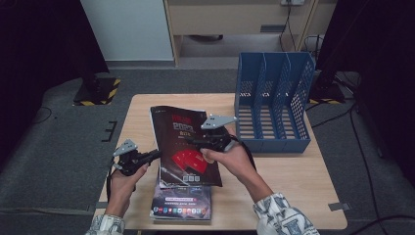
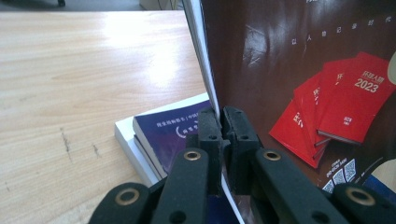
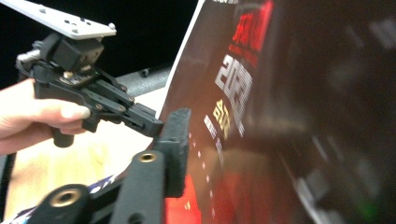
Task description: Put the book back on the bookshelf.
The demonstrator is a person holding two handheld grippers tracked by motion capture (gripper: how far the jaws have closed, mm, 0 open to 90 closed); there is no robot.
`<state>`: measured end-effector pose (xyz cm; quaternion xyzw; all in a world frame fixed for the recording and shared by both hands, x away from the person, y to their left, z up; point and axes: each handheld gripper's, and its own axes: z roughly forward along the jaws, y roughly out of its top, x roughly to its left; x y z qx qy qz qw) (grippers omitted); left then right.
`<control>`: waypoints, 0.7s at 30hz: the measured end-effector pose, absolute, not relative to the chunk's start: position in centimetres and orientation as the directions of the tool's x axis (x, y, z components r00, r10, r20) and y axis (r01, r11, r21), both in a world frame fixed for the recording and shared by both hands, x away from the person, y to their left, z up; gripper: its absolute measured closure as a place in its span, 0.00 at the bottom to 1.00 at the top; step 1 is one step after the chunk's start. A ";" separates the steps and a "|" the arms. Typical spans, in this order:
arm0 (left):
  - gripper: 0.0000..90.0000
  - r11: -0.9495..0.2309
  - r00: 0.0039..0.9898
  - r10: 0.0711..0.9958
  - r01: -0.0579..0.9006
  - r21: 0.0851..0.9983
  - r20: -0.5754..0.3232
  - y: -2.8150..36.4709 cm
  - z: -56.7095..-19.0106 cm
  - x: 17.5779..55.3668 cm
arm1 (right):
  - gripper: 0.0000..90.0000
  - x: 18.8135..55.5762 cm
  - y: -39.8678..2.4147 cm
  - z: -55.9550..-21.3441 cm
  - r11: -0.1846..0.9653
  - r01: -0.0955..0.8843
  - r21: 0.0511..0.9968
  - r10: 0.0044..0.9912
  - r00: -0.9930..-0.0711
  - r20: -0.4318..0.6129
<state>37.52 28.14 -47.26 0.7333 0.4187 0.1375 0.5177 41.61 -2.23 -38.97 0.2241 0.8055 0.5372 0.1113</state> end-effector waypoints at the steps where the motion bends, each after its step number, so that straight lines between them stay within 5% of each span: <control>1: 0.96 -0.114 0.613 0.757 0.464 0.878 -0.226 28.0 -47.1 37.5 | 0.67 41.6 -2.2 -38.8 0.323 0.240 0.915 0.474 -0.878 0.063; 7: 0.96 -0.121 0.621 0.755 0.449 0.885 -0.212 28.0 -46.9 37.4 | 0.58 41.8 -2.6 -38.0 0.312 0.230 0.922 0.439 -0.895 0.075; 21: 0.96 -0.125 0.628 0.753 0.428 0.895 -0.195 27.9 -46.5 37.2 | 0.71 42.2 -3.5 -36.6 0.286 0.244 0.927 0.456 -0.885 0.092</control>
